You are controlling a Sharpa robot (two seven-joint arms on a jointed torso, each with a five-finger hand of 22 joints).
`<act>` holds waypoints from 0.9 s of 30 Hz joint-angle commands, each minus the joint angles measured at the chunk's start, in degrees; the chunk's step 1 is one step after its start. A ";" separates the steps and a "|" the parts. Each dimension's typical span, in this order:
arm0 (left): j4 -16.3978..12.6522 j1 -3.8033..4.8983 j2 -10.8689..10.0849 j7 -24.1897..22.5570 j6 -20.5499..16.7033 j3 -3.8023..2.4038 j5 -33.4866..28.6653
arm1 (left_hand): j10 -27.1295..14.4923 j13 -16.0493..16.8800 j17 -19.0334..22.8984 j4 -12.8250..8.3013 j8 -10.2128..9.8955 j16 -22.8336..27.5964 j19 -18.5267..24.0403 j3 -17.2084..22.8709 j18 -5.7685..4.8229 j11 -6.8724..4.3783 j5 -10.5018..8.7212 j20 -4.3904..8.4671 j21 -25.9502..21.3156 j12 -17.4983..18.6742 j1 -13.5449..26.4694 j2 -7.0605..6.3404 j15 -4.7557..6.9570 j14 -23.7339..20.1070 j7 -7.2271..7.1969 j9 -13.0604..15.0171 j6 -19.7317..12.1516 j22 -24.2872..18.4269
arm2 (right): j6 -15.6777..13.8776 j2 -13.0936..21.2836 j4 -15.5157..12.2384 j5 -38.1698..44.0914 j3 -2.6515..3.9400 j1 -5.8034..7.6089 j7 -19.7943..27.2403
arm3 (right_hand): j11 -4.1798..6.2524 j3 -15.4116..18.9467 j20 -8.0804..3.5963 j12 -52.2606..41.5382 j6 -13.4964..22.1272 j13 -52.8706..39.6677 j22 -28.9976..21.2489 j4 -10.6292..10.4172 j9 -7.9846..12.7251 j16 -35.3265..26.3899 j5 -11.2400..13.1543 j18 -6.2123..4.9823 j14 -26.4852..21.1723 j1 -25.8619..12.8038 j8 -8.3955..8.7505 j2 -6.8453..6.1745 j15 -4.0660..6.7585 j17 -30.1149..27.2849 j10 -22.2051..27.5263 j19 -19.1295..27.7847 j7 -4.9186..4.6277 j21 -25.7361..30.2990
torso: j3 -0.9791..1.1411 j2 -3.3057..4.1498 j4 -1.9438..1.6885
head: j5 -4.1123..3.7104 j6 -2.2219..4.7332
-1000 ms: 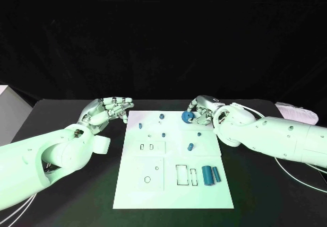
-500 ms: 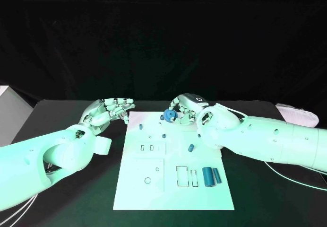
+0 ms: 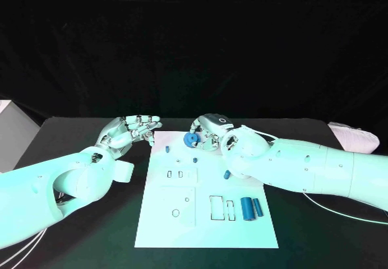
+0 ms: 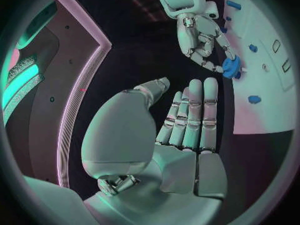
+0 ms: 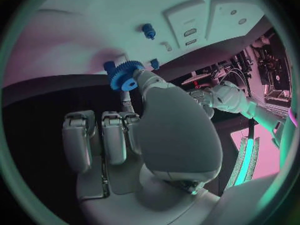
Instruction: Assemble the parts on the task board
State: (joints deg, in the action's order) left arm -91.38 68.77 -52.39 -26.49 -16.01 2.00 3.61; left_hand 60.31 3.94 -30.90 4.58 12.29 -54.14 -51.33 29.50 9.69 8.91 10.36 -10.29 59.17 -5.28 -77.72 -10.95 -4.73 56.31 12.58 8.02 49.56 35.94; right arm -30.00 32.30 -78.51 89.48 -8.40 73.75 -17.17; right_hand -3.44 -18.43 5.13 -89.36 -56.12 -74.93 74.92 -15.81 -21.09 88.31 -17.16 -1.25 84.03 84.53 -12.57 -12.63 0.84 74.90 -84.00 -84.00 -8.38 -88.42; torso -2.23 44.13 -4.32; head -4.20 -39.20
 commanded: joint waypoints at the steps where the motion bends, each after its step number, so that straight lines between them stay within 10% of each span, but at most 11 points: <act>1: -0.10 0.06 0.19 -0.32 1.05 -0.05 0.13 | -0.02 0.05 -0.01 0.00 0.18 -0.29 0.46 0.36 0.89 0.04 -0.36 0.11 0.36 0.20 0.19 0.16 0.00 -0.59 0.09 0.08 -0.38 0.12 | 1.56 -0.68 0.76 1.80 -0.10 -0.35 -0.73 | 0.54 -0.32 -0.28 -0.28 -1.00 -14.68 13.48 -0.08 -0.03 0.36 0.10 0.80 4.93 -0.59 -0.11 0.14 0.34 10.13 -5.63 -5.12 0.82 -0.18 | 0.08 0.06 -0.02 | 0.03 -0.07; 27: 0.04 0.07 0.15 -0.26 1.04 -0.05 0.13 | -0.02 0.05 -0.01 0.00 0.18 -0.29 0.46 0.36 0.89 0.04 -0.36 0.11 0.36 0.20 0.19 0.16 0.00 -0.59 0.09 0.08 -0.38 0.12 | 3.56 -2.70 3.45 1.84 -0.28 -1.97 -1.20 | 0.48 -0.83 -0.29 -0.07 -0.83 -14.44 13.31 0.00 0.10 0.31 1.07 0.75 4.89 -1.08 0.06 -0.23 0.31 9.94 -5.41 -5.02 0.74 -0.02 | 0.11 -0.03 0.00 | 0.33 -0.67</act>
State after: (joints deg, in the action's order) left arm -91.25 68.78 -52.32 -26.44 -15.94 2.00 3.61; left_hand 60.31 3.94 -30.89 4.58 12.29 -54.14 -51.27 29.50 9.69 8.91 10.36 -10.35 59.17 -5.28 -77.72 -10.95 -4.73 56.31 12.58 8.01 49.56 36.00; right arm -27.96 29.67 -75.27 90.53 -8.56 72.01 -17.83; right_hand -3.45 -18.92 5.14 -89.36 -56.24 -74.91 74.90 -15.66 -20.89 88.31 -16.27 -1.25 84.03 83.95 -12.22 -13.12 0.83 74.94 -84.00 -84.00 -8.19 -88.41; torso -2.10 44.14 -4.28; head -3.85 -39.88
